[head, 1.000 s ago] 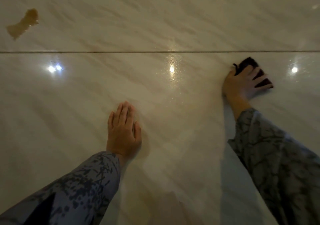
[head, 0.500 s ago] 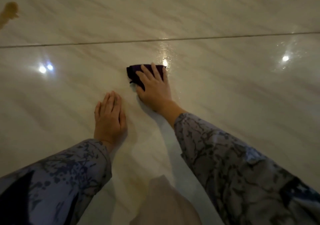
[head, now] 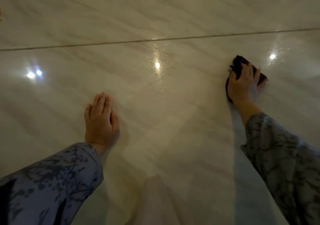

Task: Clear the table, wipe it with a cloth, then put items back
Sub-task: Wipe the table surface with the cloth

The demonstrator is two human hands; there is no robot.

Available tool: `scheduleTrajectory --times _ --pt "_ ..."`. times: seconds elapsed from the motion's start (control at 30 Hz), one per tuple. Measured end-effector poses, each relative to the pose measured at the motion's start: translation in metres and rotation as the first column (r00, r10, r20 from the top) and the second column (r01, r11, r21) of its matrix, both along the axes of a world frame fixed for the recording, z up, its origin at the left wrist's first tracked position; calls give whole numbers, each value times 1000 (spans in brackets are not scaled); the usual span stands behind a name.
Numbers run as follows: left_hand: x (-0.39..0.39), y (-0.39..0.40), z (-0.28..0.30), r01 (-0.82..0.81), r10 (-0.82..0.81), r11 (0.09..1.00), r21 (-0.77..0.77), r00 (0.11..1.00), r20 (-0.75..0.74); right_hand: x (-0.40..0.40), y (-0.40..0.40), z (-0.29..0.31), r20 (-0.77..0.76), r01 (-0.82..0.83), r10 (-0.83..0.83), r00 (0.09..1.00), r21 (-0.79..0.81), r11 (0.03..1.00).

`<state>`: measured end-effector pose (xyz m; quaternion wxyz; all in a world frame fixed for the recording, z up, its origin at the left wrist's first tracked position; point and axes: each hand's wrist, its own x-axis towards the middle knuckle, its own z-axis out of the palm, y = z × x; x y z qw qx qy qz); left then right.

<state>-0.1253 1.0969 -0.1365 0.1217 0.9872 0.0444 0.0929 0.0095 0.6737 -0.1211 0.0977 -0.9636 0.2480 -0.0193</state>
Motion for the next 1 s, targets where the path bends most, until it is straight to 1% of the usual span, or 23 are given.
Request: scheduleTrajectory --times 0.07,0.13,0.23,0.3,0.4,0.53,0.6,0.7,0.77,0.83,0.93,1.0 --pt "-1 0 -1 0 0 1000 2 1000 3 -23 5 1 -24 91 -92 995 -24 996" --pt "-2 0 -1 0 0 1000 3 1000 -3 -43 25 2 -48 146 -148 988 -36 989" --pt "-3 0 0 -5 5 1000 6 999 -43 -67 75 6 -99 131 -133 986 -30 991" --pt "-3 0 3 0 1 1000 6 998 -69 -81 118 7 -103 70 -73 992 -38 997" --pt "-3 0 6 7 -8 1000 -10 996 -86 -99 196 8 -78 -70 68 995 -26 997" --pt "-5 -1 8 29 -33 998 -52 996 -85 -121 289 10 -49 -276 276 960 10 961" --pt "-6 0 9 37 -43 997 -65 995 -90 -131 310 9 -32 -361 362 932 26 932" --pt "-7 2 7 44 -51 997 -70 993 -102 -143 296 6 9 -419 420 908 67 905" --pt "-7 2 6 40 -49 997 -71 992 -120 -153 270 3 48 -360 357 933 67 931" --pt "-7 0 6 37 -47 997 -74 991 -128 -163 235 0 62 -218 215 975 56 974" --pt "-5 1 5 32 -40 997 -66 991 -129 -176 170 -1 12 15 -15 1000 28 999" --pt "-6 2 5 36 -44 998 -56 989 -138 -184 133 2 -41 166 -165 985 11 986"
